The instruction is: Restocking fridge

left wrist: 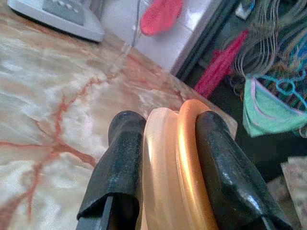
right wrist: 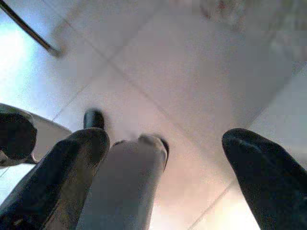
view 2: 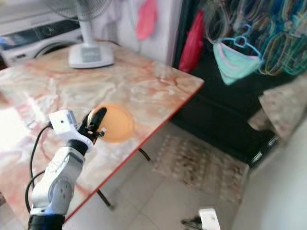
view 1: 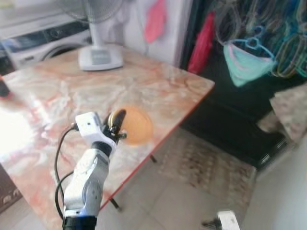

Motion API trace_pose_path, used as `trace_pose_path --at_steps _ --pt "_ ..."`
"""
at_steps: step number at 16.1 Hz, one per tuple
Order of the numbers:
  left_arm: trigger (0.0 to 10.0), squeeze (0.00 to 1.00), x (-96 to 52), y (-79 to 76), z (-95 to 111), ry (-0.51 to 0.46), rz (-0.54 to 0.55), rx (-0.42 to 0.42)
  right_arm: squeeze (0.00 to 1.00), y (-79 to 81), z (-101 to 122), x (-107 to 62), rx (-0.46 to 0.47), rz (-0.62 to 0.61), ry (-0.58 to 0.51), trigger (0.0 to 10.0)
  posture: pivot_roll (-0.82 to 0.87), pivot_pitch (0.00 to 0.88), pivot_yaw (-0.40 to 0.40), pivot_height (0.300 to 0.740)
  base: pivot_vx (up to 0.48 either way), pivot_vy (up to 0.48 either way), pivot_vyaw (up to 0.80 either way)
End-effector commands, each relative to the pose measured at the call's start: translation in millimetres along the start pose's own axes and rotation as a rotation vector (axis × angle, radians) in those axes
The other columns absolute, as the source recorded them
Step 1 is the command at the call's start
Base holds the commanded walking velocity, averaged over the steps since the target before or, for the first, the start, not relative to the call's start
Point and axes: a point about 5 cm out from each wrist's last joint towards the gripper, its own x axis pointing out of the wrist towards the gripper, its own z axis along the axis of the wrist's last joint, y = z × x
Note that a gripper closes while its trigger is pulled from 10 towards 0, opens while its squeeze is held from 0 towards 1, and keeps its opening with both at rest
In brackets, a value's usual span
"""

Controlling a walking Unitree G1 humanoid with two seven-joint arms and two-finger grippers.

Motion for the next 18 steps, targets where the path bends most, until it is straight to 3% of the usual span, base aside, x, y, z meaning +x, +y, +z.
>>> trace_pose_path --at_steps 1,18 --pt "10.0 0.00 2.6 -10.3 3.2 -0.013 -0.041 0.004 0.00 -7.5 1.1 -1.8 -0.003 -0.026 0.003 10.0 -0.04 0.006 -0.004 0.740 0.000 0.000 -0.80" --pt "10.0 0.00 0.8 -11.3 -1.2 0.011 -0.060 0.017 0.00 -6.7 0.8 -1.5 -0.008 -0.023 0.013 10.0 -0.03 0.007 -0.003 0.740 0.000 0.000 -0.80"
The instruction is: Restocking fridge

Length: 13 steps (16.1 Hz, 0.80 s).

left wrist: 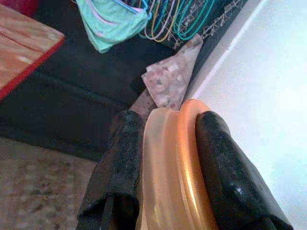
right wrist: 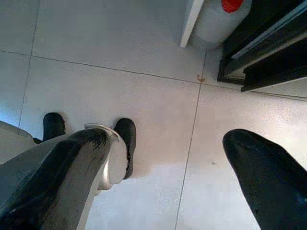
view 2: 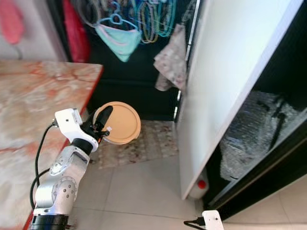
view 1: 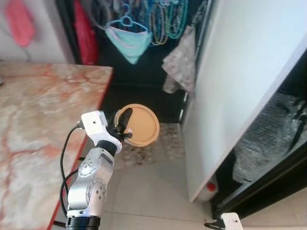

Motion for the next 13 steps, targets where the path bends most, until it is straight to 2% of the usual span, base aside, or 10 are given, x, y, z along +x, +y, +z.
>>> trace_pose_path --at_steps 1,11,13 --pt "10.0 0.00 -0.5 2.4 -2 0.017 0.008 0.017 0.00 0.6 -1 0.0 0.002 0.003 0.004 10.0 -0.03 0.008 -0.003 0.740 0.000 0.000 -0.80" --pt "10.0 0.00 -3.5 14.7 -10 0.059 0.053 0.060 0.00 2.7 -2 0.3 0.005 0.011 0.005 10.0 -0.03 0.010 0.004 0.740 0.000 0.000 -0.80" --pt "10.0 0.00 -2.5 14.7 -12 0.077 0.047 0.082 0.00 2.9 -2 0.4 0.006 0.010 0.004 10.0 -0.03 0.008 0.006 0.740 0.000 -0.277 -0.80"
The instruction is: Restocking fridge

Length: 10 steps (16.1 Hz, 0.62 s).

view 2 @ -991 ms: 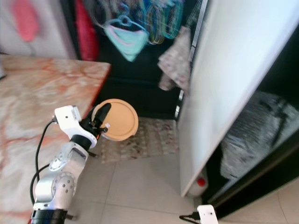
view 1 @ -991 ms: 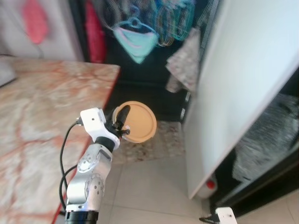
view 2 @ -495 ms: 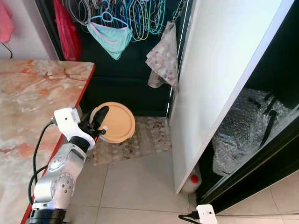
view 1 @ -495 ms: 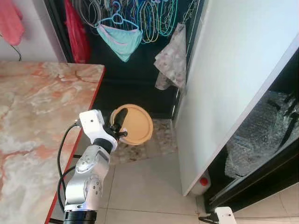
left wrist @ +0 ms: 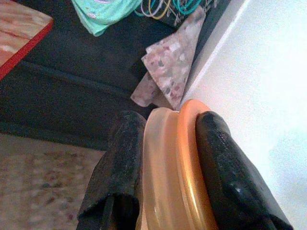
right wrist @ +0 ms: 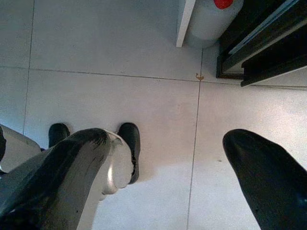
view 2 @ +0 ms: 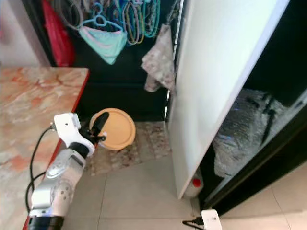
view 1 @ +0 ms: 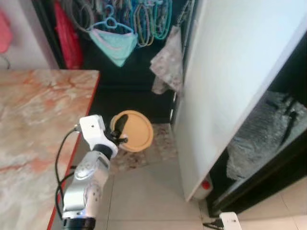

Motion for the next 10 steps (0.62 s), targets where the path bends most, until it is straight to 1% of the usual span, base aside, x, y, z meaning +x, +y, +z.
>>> trace_pose_path --at_steps 1,7,10 --pt "10.0 0.00 1.5 -3.7 -3 0.015 -0.013 -0.005 0.00 -1.0 -4 -0.9 0.006 -0.002 0.009 10.0 -0.03 0.008 0.006 0.740 0.000 -0.277 -0.80" --pt "10.0 0.00 2.7 -2.7 -2 0.009 -0.003 -0.004 0.00 -0.6 -3 -0.7 0.003 0.000 0.007 10.0 -0.03 0.000 0.008 0.740 0.000 0.000 -0.80" --pt "10.0 0.00 1.3 7.2 -4 0.009 0.061 0.016 0.00 -0.1 -3 -0.5 0.006 0.000 0.006 10.0 -0.03 0.000 0.011 0.740 0.000 0.000 -0.80"
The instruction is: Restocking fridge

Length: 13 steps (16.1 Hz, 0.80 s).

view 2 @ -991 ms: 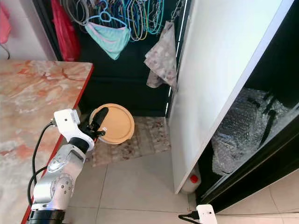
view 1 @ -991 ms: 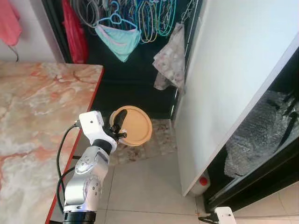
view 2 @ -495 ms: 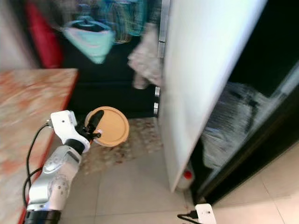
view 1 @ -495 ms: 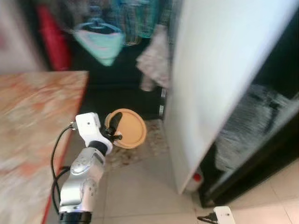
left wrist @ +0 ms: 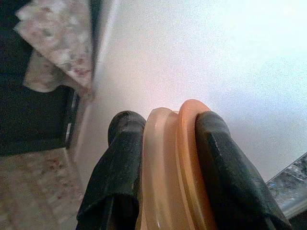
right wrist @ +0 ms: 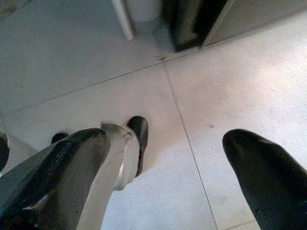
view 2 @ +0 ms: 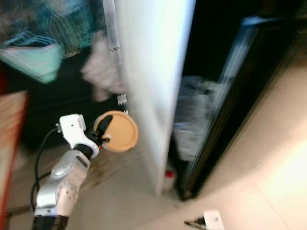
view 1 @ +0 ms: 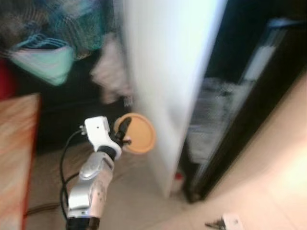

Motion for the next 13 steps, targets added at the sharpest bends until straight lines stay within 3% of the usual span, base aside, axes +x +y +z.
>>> trace_pose_path --at_steps 1,3,5,6,7,8,9,11,13 --pt "10.0 0.00 -0.4 12.2 0 -0.003 0.066 0.026 0.00 2.7 -3 0.2 0.013 0.004 0.006 10.0 -0.03 0.000 0.014 0.740 0.000 0.000 -0.80" --pt "10.0 0.00 -3.2 49.7 -13 0.051 0.279 0.086 0.00 4.2 -3 0.6 0.021 0.003 0.000 10.0 -0.03 0.000 0.023 0.740 0.000 0.000 0.00" --pt "10.0 0.00 -4.6 61.0 -27 0.120 0.293 0.131 0.00 5.2 -4 0.8 0.023 0.003 0.000 10.0 -0.03 0.000 0.029 0.740 0.000 0.000 0.00" --pt "10.0 0.00 -9.4 79.0 -54 0.272 0.327 0.171 0.00 6.5 -4 1.2 0.030 -0.002 0.000 10.0 -0.03 0.000 0.035 0.740 0.000 0.000 0.00" --pt "10.0 0.00 -12.3 85.5 -62 0.305 0.340 0.187 0.00 7.5 -5 1.4 0.029 -0.003 0.001 10.0 -0.03 0.000 0.042 0.740 0.000 0.000 0.00" --pt "10.0 0.00 -22.3 99.2 -80 0.386 0.389 0.160 0.00 8.6 -5 1.6 0.039 -0.008 -0.001 10.0 -0.04 0.000 0.046 0.740 0.000 0.000 0.00" --pt "10.0 0.00 -25.6 103.0 -86 0.407 0.405 0.154 0.00 8.9 -6 1.7 0.041 -0.010 -0.001 10.0 -0.04 0.000 0.047 0.740 0.000 0.000 0.00" --pt "10.0 0.00 -54.9 121.9 -124 0.583 0.492 0.100 0.00 10.6 -8 1.9 0.028 -0.016 0.007 10.0 -0.04 0.000 0.044 0.740 0.000 0.000 0.00" --pt "10.0 0.00 -73.4 127.5 -143 0.643 0.543 0.025 0.00 12.3 -12 1.7 0.037 -0.033 0.020 10.0 -0.05 0.000 0.036 0.740 0.000 0.000 0.00"
